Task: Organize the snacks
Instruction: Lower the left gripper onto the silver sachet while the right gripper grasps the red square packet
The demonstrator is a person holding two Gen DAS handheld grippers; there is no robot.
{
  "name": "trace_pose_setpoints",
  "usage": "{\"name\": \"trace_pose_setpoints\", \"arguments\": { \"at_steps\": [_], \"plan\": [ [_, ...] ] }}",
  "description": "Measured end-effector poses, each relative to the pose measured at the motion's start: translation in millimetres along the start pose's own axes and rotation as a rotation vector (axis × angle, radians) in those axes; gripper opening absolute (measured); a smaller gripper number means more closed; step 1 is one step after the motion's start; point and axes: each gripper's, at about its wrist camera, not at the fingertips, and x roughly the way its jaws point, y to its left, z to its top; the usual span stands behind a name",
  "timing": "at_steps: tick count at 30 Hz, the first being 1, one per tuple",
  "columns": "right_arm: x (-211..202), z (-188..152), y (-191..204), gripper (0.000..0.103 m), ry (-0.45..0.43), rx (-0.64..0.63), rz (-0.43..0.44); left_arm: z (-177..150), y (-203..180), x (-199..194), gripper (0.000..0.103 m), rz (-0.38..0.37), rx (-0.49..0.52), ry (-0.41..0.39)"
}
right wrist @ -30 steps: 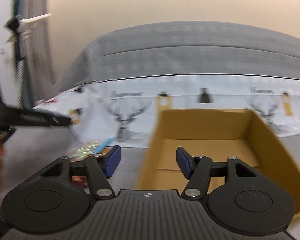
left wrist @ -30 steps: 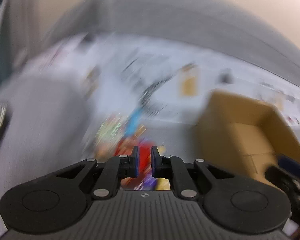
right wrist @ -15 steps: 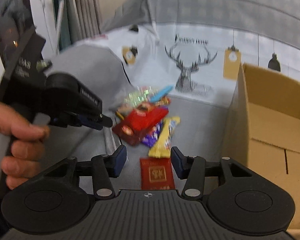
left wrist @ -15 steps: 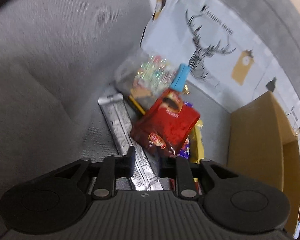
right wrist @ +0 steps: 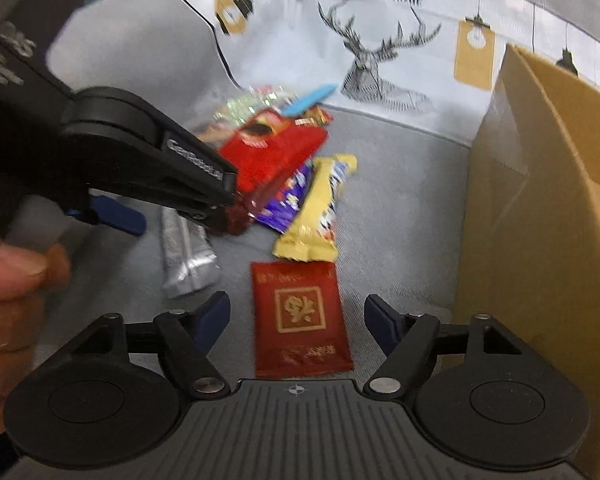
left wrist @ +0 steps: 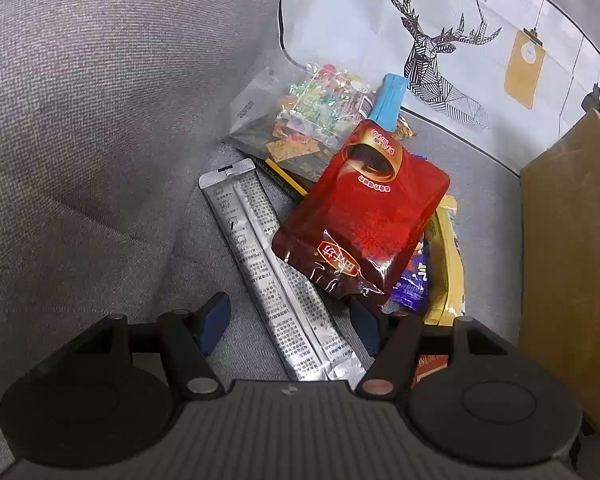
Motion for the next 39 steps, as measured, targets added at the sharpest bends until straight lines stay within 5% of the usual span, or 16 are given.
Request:
{"name": "trace_pose_setpoints", "arguments": {
  "at_steps": [6, 8, 10, 16, 18, 21, 26, 34, 39],
  "plan": [
    [9.4, -2.3, -1.3, 0.074, 0.030, 0.004, 0.007, -5.6, -3.6, 4.4, 0.070, 0.016, 0.034, -0.002],
    [10.8, -3.5, -1.8, 0.062, 0.034, 0.000, 0.012, -6.6, -3.6, 3.8, 0.065, 0.023, 0.046, -0.004],
    [10.4, -4.3, -2.0, 0.056, 0.025, -0.009, 0.009, -5.8, -5.6, 3.6, 0.052, 0.027, 0.061, -0.006],
    [3.6, -5.3, -5.1, 0.048, 0.010, -0.006, 0.041, -5.1, -1.0, -4.1, 0.037, 0.018, 0.064, -0.011],
    [-1.8, -4.6, -5.6, 0.048, 0.000, 0.000, 0.050, -4.1, 0.7, -8.6, 0.018, 0.017, 0.066, -0.012],
    [-10.9, -2.8, -5.3, 0.048, -0.012, 0.008, 0.073, -3.2, 4.2, -15.1, 0.014, 0.014, 0.075, -0.001],
    [-13.6, -7.0, -5.8, 0.048, 0.019, 0.028, 0.104, -4.0, 16.2, -18.5, 0.014, -0.001, 0.030, 0.037],
    [-12.1, -14.5, -5.9, 0.051, 0.049, 0.040, 0.114, -4.6, 19.1, -20.0, 0.063, -0.071, -0.089, 0.009],
    [-7.6, -15.8, -4.3, 0.058, 0.071, 0.033, 0.106, -5.6, -1.3, -7.2, 0.063, -0.006, -0.037, 0.027]
  ]
}}
